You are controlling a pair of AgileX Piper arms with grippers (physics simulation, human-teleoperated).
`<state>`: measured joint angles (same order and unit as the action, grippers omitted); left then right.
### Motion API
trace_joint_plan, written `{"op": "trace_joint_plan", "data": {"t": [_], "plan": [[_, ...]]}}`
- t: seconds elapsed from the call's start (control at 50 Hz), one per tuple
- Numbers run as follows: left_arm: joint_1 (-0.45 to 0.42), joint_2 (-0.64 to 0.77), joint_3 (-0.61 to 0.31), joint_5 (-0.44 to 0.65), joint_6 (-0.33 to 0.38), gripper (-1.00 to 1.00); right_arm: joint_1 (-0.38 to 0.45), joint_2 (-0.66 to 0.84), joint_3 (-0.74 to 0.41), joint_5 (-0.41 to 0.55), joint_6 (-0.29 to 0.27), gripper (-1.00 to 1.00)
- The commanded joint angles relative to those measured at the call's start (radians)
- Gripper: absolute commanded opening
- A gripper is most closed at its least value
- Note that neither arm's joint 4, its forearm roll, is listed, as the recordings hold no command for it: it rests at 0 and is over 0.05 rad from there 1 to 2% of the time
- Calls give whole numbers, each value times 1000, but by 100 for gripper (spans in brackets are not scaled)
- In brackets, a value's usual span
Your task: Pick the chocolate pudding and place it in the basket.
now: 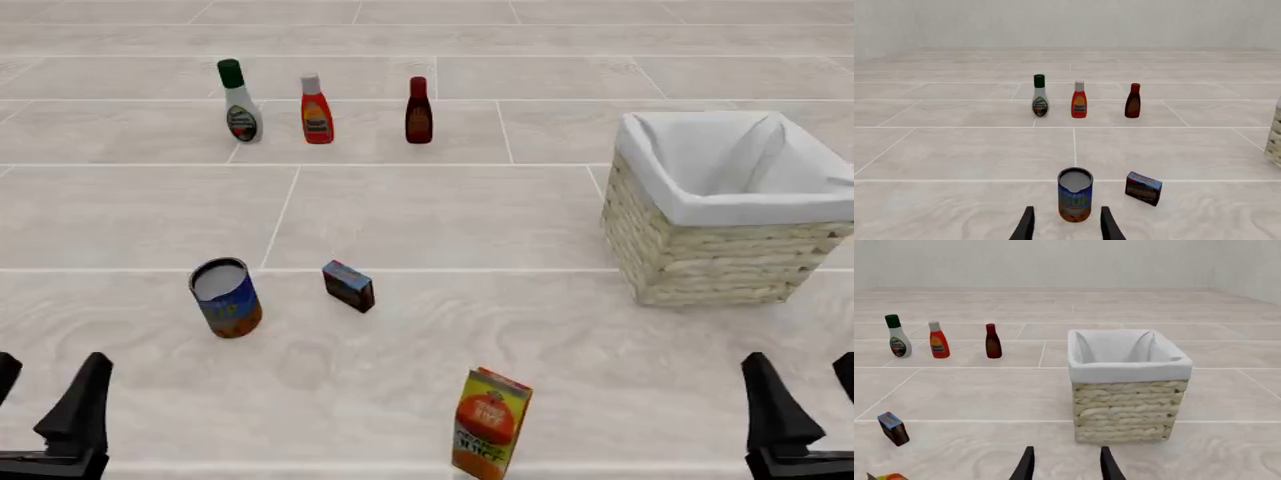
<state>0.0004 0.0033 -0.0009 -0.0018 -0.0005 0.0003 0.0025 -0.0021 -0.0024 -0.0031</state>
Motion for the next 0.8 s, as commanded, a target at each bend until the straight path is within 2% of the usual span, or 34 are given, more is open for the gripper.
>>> {"op": "trace_joint_plan", "data": {"t": [0.02,0.48,0.76,0.8], "plan": [[-1,2,0,0,1,100,3,12,-2,-5,7,100],[-1,1,1,1,2,100,23,59,-3,-40,5,100],[-1,-2,1,-3,8,100,104,320,-140,-176,-56,100],[-1,-1,1,-1,5,100,126,365,-156,-200,-50,100]]}}
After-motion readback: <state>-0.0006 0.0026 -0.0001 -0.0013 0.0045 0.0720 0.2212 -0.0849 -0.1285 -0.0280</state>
